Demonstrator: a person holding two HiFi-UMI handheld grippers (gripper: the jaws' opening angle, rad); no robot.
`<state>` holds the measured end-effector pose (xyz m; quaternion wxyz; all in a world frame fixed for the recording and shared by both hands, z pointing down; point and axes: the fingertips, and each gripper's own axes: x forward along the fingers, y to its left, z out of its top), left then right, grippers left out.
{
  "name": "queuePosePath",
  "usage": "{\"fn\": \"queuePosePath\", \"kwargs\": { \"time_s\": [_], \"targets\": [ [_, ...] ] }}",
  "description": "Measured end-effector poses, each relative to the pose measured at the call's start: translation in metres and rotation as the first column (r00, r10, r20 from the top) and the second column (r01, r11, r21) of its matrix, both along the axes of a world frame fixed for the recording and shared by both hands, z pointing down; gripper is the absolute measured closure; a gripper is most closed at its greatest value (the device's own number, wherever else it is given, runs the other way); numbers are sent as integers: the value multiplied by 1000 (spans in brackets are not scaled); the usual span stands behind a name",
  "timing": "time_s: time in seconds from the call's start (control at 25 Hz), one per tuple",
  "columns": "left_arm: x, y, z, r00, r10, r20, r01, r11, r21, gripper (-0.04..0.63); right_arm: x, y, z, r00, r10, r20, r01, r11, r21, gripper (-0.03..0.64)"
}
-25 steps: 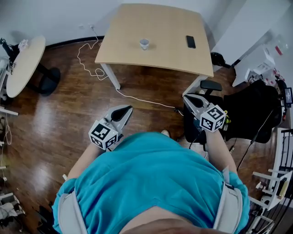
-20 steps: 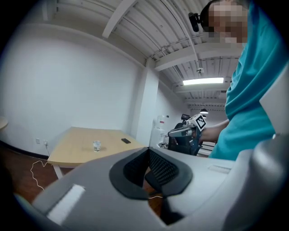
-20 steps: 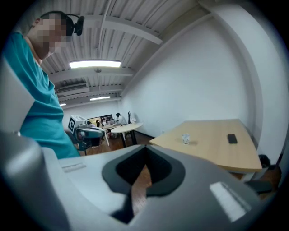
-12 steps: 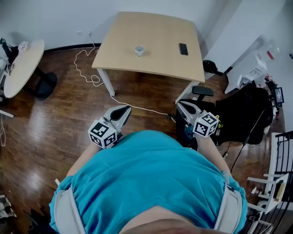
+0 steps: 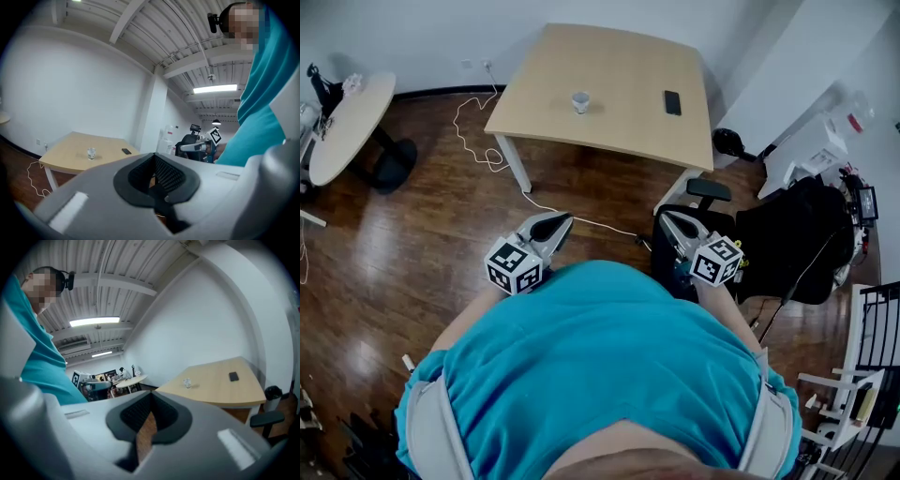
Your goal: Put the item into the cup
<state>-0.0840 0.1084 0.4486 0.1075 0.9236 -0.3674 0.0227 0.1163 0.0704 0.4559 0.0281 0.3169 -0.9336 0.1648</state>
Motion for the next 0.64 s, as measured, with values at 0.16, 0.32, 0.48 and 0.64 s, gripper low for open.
{"fn": "queuePosePath", "kwargs": {
  "time_s": [0.16,0.32,0.48,0.64],
  "targets": [
    [-3,3,3,1000,-7,-5,6,1000,-14,591,-6,0,-4,1000,-7,3,7,1000,14,617],
    [-7,5,5,1000,-14,-17,14,1000,-28,591,-11,2,-6,1000,-17,-5,17,1000,17,617],
    [-9,8,5,1000,-8,-17,7,1000,-27,591,-12,6,-6,1000,-15,-7,16,1000,22,617],
    [-10,10,5,1000,-6,-21,6,1000,-22,591,-14,7,-7,1000,-17,-12,17,999,27,617]
  ]
}}
